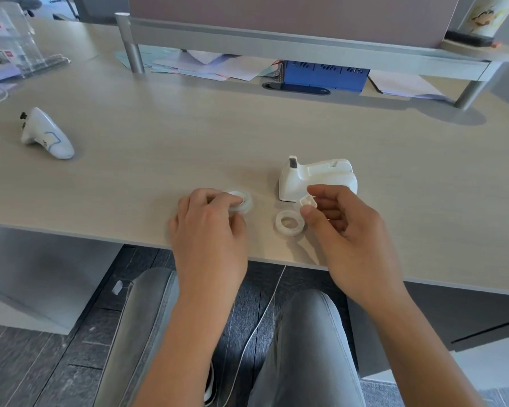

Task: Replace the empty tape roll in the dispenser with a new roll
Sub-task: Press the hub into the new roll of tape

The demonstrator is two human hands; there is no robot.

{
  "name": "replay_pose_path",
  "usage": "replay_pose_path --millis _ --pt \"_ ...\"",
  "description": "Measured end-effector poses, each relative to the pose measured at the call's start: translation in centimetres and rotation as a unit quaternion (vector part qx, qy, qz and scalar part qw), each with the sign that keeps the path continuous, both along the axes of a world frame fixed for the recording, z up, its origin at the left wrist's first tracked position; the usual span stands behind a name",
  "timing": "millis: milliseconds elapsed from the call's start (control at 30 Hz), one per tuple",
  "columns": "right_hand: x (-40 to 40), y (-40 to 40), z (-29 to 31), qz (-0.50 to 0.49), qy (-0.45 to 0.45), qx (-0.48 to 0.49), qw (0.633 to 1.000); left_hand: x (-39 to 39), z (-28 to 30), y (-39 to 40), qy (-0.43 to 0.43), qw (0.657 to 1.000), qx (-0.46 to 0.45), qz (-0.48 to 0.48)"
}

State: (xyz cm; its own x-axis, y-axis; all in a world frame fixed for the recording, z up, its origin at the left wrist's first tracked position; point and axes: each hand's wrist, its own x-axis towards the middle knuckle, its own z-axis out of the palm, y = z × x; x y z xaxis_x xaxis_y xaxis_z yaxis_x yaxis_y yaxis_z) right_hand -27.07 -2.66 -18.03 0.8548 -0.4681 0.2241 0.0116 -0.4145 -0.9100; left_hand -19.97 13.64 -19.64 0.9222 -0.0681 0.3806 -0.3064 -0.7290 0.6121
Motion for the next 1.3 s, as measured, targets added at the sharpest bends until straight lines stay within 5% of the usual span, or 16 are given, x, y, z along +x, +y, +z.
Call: replay_pose_path --millis 133,300,433,600,800,1300 --pt "-0.3 -0.2 0.2 -0.003 -0.022 0.032 0.999 -0.4 0.4 -0.3 0.007 0.982 -0.167 -0.089" --pt "-0.8 -0.8 0.9 0.009 -0.084 0.12 0.989 -1.7 2.8 -2.0 0.147 0.876 -0.42 -0.185" --pt "-1.3 -1.3 1.8 0.022 -0.132 0.189 0.973 -2.4 3.3 -3.0 0.187 0.814 -0.511 -0.202" --pt "-1.5 -1.0 2.7 0.033 -0.175 0.128 0.976 -3.1 3.8 -4.0 0.2 0.779 -0.558 -0.205" --pt "-1.1 -0.4 2.7 0.043 -0.199 0.041 0.978 -3.5 3.6 -4.2 0.178 0.786 -0.551 -0.218" --pt "-1.2 -0.7 2.7 0.036 -0.186 0.036 0.981 -4.0 3.0 -3.9 0.116 0.848 -0.462 -0.231"
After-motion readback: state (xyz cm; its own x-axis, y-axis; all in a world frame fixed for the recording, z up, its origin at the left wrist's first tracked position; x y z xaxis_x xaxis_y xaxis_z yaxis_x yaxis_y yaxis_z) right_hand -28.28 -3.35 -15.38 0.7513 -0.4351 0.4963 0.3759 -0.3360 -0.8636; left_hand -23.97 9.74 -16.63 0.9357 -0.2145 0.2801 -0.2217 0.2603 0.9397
